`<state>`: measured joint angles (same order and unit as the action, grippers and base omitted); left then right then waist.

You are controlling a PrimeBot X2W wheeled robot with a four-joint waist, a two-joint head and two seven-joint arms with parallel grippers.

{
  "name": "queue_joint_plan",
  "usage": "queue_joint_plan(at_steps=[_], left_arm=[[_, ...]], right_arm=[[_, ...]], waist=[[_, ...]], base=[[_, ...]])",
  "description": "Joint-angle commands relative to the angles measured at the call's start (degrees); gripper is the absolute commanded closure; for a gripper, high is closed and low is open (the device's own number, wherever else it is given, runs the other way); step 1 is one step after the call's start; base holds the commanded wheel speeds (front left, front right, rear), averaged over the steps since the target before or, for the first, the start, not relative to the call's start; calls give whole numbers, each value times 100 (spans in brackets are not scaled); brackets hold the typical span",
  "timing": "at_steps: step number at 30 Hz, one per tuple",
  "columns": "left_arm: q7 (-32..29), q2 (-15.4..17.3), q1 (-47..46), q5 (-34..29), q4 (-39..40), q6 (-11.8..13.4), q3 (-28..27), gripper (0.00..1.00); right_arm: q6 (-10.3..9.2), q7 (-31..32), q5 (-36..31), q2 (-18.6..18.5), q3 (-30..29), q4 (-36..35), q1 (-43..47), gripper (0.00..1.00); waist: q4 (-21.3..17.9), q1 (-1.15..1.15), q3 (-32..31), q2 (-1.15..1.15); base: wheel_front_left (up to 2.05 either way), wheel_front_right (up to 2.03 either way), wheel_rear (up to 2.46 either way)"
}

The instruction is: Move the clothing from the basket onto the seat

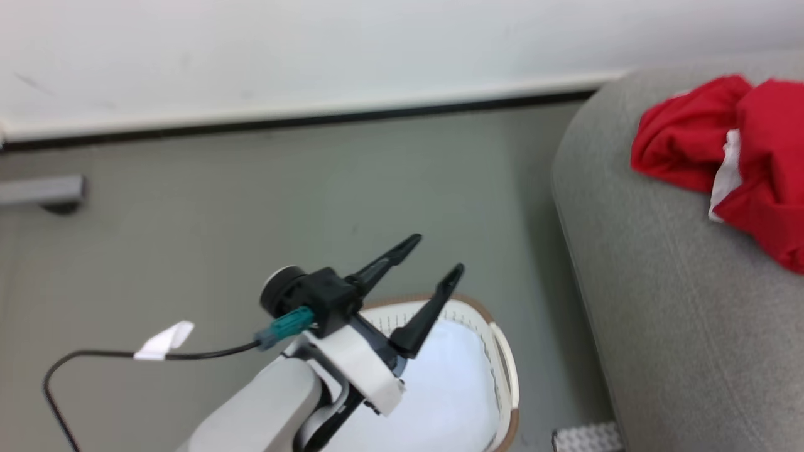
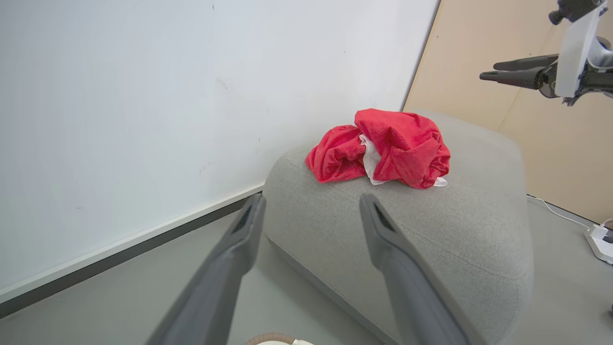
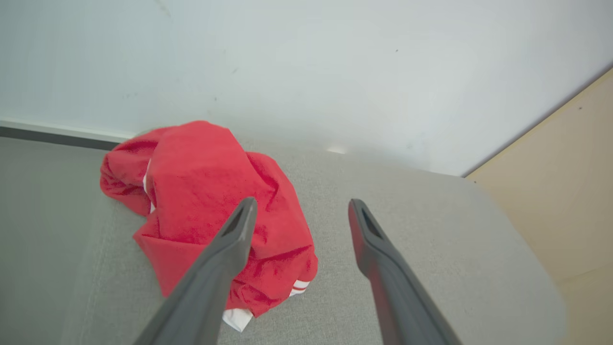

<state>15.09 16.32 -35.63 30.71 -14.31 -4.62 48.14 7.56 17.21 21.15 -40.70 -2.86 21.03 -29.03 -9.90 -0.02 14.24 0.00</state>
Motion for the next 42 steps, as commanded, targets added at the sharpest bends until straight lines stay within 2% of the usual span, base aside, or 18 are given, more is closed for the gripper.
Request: queue_joint_plan(at_steps=[1, 5, 11, 17, 21, 25, 30, 34, 42], left_arm=[[9, 35, 155, 65, 26, 38, -88, 0], [6, 124, 451, 48, 138, 212, -551, 0], [6, 314, 879, 111, 235, 499, -1335, 0], [7, 344, 1573, 173, 286, 773, -2209, 0], [7, 287, 2159, 120, 330, 809, -2834, 0], [7, 54, 2653, 34, 393, 638, -3335, 0], [6, -271, 3011, -483, 307, 422, -3788, 0], [6, -540, 3178, -879, 115, 237, -3988, 0], [7, -997, 3356, -1503, -131, -6, -4422, 0]], right_arm=[[-15, 13, 14, -6, -22, -217, 98, 0], [-15, -67, 77, 326, -61, -1029, 292, 0], [-15, -722, 16, 1325, -251, -1706, 799, 0], [-14, -1793, -144, 2310, -135, -1794, 1430, 0], [-14, -2575, -288, 2811, 70, -1545, 1794, 0], [-14, -3095, -494, 3215, 164, -1205, 2144, 0], [-14, -3239, -798, 3545, 367, -1045, 2491, 0], [-14, -3239, -985, 3658, 562, -1122, 2635, 0], [-14, -3241, -860, 3771, 795, -1126, 2710, 0]], waist=[[149, 2, -659, 0], [273, 2, -1032, 0], [513, 2, -1388, 0], [688, 2, -1534, 0], [727, 2, -1572, 0], [795, 2, -1590, 0], [812, 2, -1592, 0], [778, 2, -1573, 0], [775, 2, -1555, 0]], base=[[0, 0, 0], [0, 0, 0], [0, 0, 0], [0, 0, 0], [0, 0, 0], [0, 0, 0], [0, 0, 0], [0, 0, 0], [0, 0, 0]])
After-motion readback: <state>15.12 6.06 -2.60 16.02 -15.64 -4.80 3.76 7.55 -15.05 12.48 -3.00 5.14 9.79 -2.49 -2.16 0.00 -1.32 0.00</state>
